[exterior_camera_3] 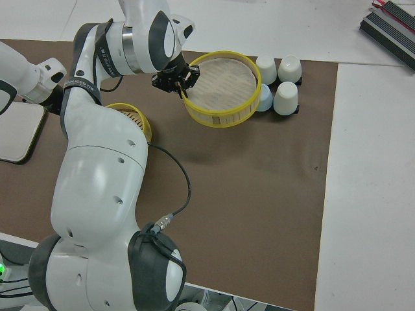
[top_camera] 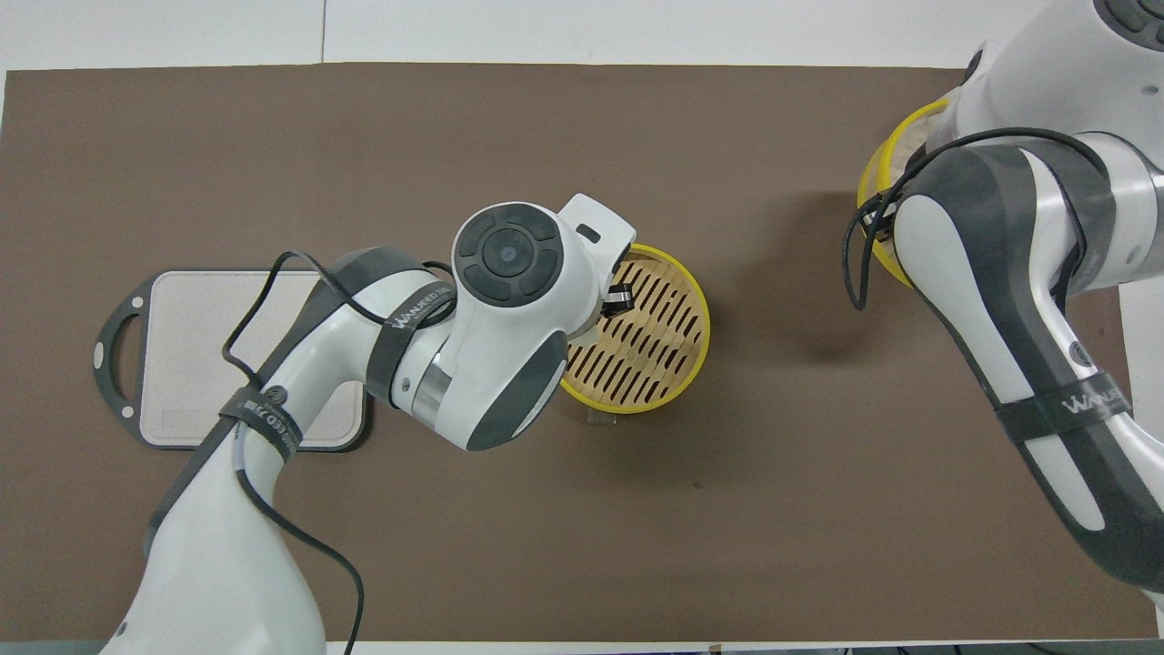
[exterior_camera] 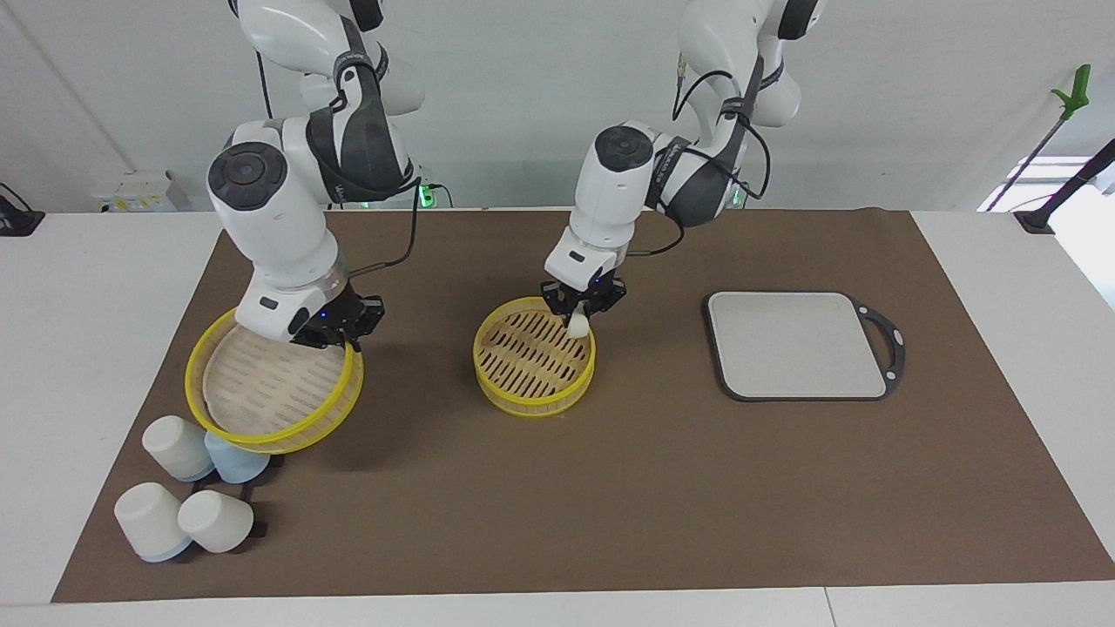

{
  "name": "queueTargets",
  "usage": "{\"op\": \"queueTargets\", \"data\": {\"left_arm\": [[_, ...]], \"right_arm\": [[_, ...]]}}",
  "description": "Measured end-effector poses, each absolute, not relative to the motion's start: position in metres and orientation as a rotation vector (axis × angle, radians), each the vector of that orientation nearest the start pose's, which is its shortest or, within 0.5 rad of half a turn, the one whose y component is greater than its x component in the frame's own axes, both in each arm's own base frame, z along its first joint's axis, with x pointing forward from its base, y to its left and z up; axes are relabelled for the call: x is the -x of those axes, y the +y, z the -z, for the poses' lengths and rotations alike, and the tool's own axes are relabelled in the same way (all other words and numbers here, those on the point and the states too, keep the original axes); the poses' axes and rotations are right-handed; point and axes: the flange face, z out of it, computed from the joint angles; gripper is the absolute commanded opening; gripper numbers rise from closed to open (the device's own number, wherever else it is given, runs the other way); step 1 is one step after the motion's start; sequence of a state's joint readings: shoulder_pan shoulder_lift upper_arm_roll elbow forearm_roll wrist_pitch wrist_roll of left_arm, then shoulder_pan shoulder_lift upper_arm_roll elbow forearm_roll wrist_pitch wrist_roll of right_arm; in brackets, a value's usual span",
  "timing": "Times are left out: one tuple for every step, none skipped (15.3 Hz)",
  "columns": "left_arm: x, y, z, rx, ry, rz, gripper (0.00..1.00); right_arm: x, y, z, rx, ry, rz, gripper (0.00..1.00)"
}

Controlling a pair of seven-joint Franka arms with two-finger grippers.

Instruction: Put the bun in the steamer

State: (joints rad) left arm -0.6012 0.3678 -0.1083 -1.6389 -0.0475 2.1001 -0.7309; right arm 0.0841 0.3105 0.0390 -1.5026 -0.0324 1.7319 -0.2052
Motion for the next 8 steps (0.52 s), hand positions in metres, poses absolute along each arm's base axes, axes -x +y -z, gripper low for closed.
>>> {"op": "queueTargets", "data": {"left_arm": [[-0.513,-0.444,-0.401,3.256,-0.068,0.031,0.29],[-0.514,-0.453,-0.389,3.257,-0.052,0.042,0.29],[-0.514,-0.460,-0.379,3.262,-0.043,0.053,0.29],[-0.514,-0.463,-0.371,3.263,-0.039,0.054,0.29],[-0.515,-0.464,-0.364,3.260,-0.037,0.050,0.29],[-0.516,-0.465,-0.358,3.253,-0.032,0.051,0.30],[-0.516,-0.465,-0.353,3.243,-0.020,0.058,0.39],[-0.516,-0.465,-0.351,3.236,-0.011,0.061,0.56]], "right_arm": [[-0.640,0.073,-0.478,3.108,-0.522,-0.118,0.00],[-0.636,0.076,-0.473,3.106,-0.528,-0.105,0.00],[-0.632,0.079,-0.469,3.104,-0.537,-0.099,0.00],[-0.629,0.081,-0.465,3.102,-0.545,-0.097,0.00],[-0.625,0.083,-0.463,3.101,-0.550,-0.099,0.00],[-0.623,0.084,-0.462,3.100,-0.552,-0.103,0.00],[-0.622,0.084,-0.463,3.100,-0.553,-0.104,0.00],[-0.621,0.084,-0.463,3.100,-0.553,-0.103,0.00]]}}
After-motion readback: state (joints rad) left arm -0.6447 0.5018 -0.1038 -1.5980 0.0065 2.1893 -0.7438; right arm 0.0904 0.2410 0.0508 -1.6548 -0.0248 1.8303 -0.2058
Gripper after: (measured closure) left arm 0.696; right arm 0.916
